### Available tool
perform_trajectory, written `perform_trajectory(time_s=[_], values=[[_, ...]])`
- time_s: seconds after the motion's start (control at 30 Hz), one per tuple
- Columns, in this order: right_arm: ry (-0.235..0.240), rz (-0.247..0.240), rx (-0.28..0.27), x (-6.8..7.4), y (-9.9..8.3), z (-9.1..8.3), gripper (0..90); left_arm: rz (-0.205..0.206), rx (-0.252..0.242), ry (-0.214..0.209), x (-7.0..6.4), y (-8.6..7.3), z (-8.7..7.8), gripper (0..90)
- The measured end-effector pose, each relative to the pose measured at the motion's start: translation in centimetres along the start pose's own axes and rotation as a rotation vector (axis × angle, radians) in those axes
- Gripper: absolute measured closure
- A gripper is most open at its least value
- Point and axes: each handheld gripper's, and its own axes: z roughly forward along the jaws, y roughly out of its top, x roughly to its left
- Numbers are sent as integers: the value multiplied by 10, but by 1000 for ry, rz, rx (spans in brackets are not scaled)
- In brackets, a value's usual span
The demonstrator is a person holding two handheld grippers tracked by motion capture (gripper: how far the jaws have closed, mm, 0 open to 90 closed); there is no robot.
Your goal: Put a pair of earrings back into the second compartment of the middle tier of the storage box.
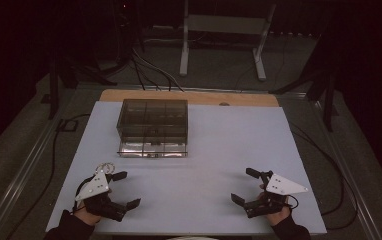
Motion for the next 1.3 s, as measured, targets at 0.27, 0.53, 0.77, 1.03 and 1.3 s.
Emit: perform_trajectory(time_s=[0.27,0.53,0.77,1.03,1.3], values=[[9,-10,15,2,0,1,0,9,3,-22,-5,5,4,5],[5,-6,22,4,2,-1,0,17,-1,-34,-6,10,4,5],[-19,-24,52,7,3,0,0,2,11,-54,-2,16,3,5],[-20,-15,48,5,2,-2,0,-6,-13,-41,0,23,0,6],[0,11,34,3,0,0,0,-33,-68,48,8,33,-10,5]])
